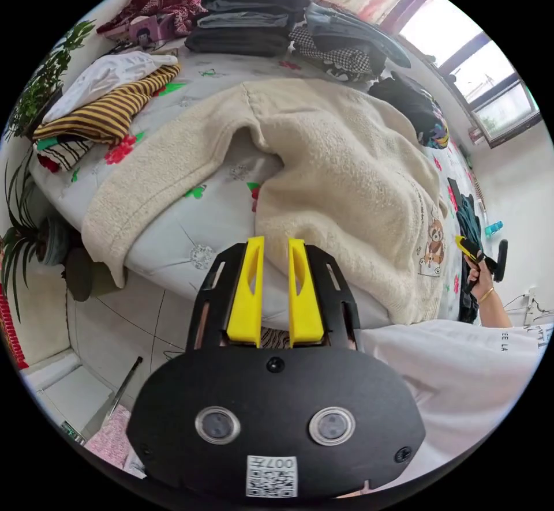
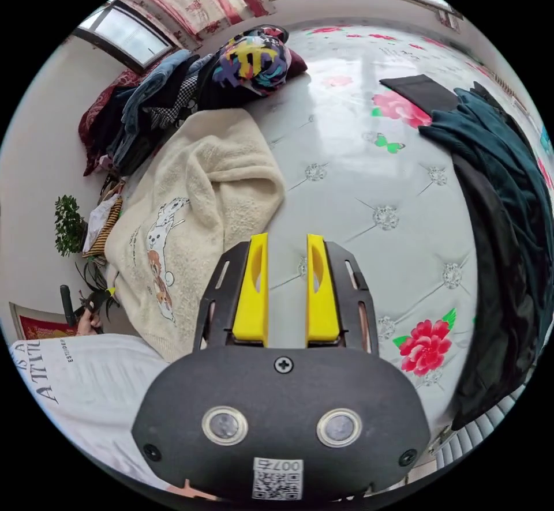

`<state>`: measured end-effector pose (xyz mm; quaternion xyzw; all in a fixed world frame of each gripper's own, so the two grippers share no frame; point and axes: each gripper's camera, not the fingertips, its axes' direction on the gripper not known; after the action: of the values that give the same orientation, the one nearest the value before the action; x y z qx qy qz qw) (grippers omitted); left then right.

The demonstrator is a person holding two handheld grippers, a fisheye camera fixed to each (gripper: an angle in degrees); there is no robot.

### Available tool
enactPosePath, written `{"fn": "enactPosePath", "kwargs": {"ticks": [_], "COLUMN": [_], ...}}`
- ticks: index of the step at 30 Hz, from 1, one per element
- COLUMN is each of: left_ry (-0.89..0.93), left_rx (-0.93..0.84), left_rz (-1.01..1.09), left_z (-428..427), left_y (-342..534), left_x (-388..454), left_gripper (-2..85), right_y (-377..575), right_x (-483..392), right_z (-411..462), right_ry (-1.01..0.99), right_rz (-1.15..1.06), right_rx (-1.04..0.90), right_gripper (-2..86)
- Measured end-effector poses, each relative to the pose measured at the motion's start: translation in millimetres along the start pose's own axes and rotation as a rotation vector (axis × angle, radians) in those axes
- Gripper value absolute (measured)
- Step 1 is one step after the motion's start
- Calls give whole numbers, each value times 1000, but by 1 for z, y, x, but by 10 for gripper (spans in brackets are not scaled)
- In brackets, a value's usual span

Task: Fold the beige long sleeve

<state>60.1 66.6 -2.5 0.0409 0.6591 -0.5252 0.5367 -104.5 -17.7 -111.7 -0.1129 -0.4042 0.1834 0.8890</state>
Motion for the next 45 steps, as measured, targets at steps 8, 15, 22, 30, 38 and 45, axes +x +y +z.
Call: {"fn": "enactPosePath", "kwargs": {"ticks": [8, 15, 22, 30, 38, 45], "left_ry": [-138, -124, 51, 132, 137, -23], "left_rx": [-131, -158, -66, 35, -142, -134], "left_rz": [155, 235, 124, 24, 75, 196], "left_z": [54, 57, 18, -29, 29, 5], "left_y": [-34, -46, -26, 17, 20, 10], "left_x": [28, 23, -19, -70, -55, -46], "left_gripper": [81, 54, 54, 63, 90, 5], "right_y": [-48, -79, -98, 7, 59, 46], "right_x": [-49, -61, -30, -6, -37, -75], "right_z": [55, -40, -85, 21, 100, 122], "right_ry": [48, 370, 586, -70, -269, -211], "right_rz": [-11, -192, -164, -143, -184, -306], "right_rx": [-51, 272, 238, -55, -304, -333], "right_gripper": [18, 2, 23, 57, 74, 24]}}
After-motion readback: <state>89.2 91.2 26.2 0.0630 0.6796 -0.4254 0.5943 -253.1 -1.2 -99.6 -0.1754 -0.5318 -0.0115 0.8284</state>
